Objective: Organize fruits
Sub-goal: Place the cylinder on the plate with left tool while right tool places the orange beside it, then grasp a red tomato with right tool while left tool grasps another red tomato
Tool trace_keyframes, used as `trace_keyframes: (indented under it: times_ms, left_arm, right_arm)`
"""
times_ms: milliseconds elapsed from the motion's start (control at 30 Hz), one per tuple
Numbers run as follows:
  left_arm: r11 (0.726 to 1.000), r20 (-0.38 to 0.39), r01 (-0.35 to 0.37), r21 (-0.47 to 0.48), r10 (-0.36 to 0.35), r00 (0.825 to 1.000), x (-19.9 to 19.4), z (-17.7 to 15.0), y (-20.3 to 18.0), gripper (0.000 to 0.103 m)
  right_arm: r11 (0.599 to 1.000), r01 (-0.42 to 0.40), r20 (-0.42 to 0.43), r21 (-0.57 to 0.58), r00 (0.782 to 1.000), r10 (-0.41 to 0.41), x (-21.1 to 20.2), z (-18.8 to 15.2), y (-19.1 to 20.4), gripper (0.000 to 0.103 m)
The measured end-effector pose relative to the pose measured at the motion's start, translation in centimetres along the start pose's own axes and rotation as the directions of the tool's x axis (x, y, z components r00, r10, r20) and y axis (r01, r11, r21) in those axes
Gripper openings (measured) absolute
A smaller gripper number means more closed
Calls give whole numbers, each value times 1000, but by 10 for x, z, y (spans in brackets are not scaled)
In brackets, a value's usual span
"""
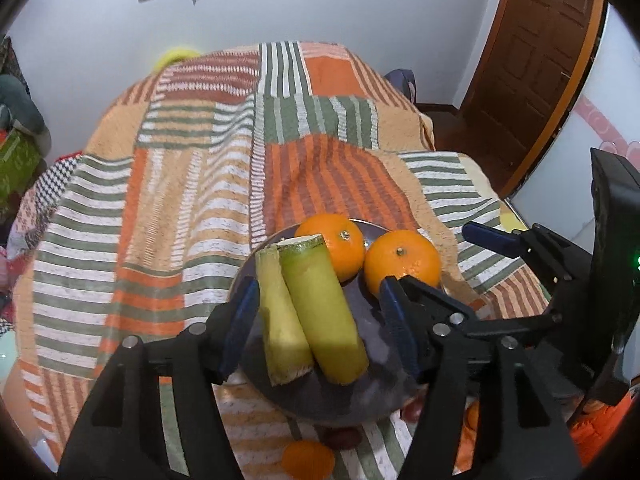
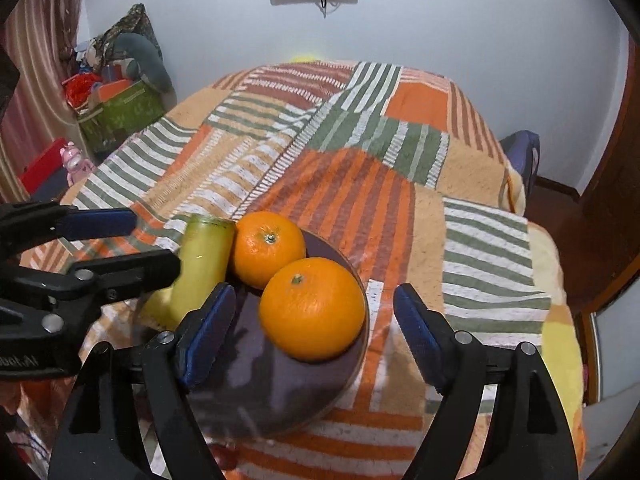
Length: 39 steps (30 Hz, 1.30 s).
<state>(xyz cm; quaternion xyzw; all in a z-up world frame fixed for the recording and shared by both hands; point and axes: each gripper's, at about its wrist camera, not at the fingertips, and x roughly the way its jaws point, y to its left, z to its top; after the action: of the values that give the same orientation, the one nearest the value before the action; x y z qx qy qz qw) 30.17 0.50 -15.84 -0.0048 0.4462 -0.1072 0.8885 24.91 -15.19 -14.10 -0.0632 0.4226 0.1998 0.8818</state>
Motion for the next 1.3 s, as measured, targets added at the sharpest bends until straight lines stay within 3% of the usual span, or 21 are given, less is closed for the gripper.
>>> trace_keyframes:
  times_ms: [233,333,533,900,1067,1300]
  left_arm:
    - [999,65,-34,1,34,997,-51,-16,6,71]
    - [997,90,-73,-12,73,993,-69,-28,12,83]
    - [993,77,-109,-48,112,991,-91,-60,29,84]
    - [984,-12,-120,-130,119,993,-107,-132,62,84]
    - [973,-57,-147,-179,139,989,-100,-163,72,83]
    - [961,-114,-177,-214,155,981,-91,-197,79,75]
  right_arm:
    - [1000,19,67,-12,998,-18,-46,-9,0,80]
    - [1000,22,96,1,995,-22,-66,-15,-3,87]
    - [999,34,117,41,992,-39,-87,-29,-11,87]
    - [993,97,72,70,992,-102,-104,-70,-28,87]
    - [990,115,13,85,993,-116,-97,-91,-36,87]
    - [985,125,-67,122,991,-117,-82,-120,-44,87]
